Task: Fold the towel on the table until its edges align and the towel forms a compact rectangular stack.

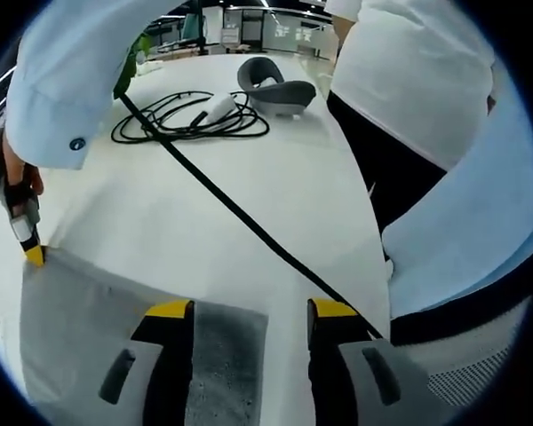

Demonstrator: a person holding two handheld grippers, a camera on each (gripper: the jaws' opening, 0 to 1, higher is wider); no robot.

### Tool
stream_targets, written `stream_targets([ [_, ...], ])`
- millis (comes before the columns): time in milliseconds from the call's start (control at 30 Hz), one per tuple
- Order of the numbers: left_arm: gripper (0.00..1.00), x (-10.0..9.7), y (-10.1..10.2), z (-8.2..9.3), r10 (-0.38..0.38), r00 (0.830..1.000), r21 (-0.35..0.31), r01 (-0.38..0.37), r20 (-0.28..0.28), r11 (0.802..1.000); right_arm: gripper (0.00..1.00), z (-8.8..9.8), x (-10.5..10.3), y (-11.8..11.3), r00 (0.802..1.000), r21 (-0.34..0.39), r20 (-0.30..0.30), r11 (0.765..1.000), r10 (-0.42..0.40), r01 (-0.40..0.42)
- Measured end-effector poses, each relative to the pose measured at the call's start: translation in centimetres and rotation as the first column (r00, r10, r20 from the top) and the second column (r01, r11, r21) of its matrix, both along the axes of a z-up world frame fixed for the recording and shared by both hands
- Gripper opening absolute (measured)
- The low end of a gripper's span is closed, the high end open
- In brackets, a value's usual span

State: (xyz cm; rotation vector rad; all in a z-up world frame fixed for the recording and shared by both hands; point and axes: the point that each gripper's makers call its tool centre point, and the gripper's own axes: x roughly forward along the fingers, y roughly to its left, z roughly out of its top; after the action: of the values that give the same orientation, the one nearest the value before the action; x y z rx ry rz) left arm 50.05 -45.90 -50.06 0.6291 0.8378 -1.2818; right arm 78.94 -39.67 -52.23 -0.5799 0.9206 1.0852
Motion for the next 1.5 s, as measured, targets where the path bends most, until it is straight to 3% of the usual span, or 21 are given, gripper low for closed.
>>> stream_targets([
  [200,0.45,0.0,0.4,-0.7,-0.005,1.0,0.026,0.005,0.005,1.0,0.05,0.0,0.0,0.0,1.0,-0.01,0.005,1.0,0.01,-0.01],
  [300,0.46,0.3,0.6,-0.6,0.021,1.0,0.01,-0.021,-0.007,1.0,0.05,0.0,0.1,-0.1,1.0,-0.011,0.005,1.0,0.01,-0.01],
  [567,0.46,0.0,0.9,-1.1,0.003,1.0,0.032,-0.003,0.0,0.999,0.05,-0.1,-0.1,-0.2,1.0,-0.003,0.001,1.0,0.005,-0.005],
  [867,0.41,0.9,0.6,-0.9,0.014,0.999,0.018,-0.015,0.042,1.0,0.05,0.0,-0.3,-0.2,1.0,-0.002,0.008,1.0,0.011,-0.011],
  [1033,0.39,0.7,0.8,-1.6,-0.034,0.997,0.058,0.03,0.073,0.998,0.05,-0.1,-0.3,-0.2,1.0,-0.004,0.01,1.0,0.013,-0.013],
  [1100,0.38,0.7,0.9,-1.5,-0.017,0.997,0.058,0.013,0.072,0.998,0.05,-0.1,-0.2,-0.2,1.0,-0.004,0.009,1.0,0.012,-0.012],
  [1300,0.26,1.0,0.7,-1.5,-0.007,0.997,0.058,0.002,0.083,0.998,0.05,0.0,-0.4,-0.2,1.0,-0.005,0.007,1.0,0.009,-0.009],
  [1400,0.13,1.5,1.2,-1.5,-0.014,0.994,0.072,0.007,0.105,0.997,0.05,-0.1,-0.4,-0.2,1.0,-0.007,0.004,1.0,0.011,-0.011],
  [1500,0.09,1.8,1.2,-1.6,-0.015,0.995,0.063,0.009,0.102,0.998,0.05,-0.1,-0.4,-0.2,1.0,-0.006,0.002,1.0,0.009,-0.009],
])
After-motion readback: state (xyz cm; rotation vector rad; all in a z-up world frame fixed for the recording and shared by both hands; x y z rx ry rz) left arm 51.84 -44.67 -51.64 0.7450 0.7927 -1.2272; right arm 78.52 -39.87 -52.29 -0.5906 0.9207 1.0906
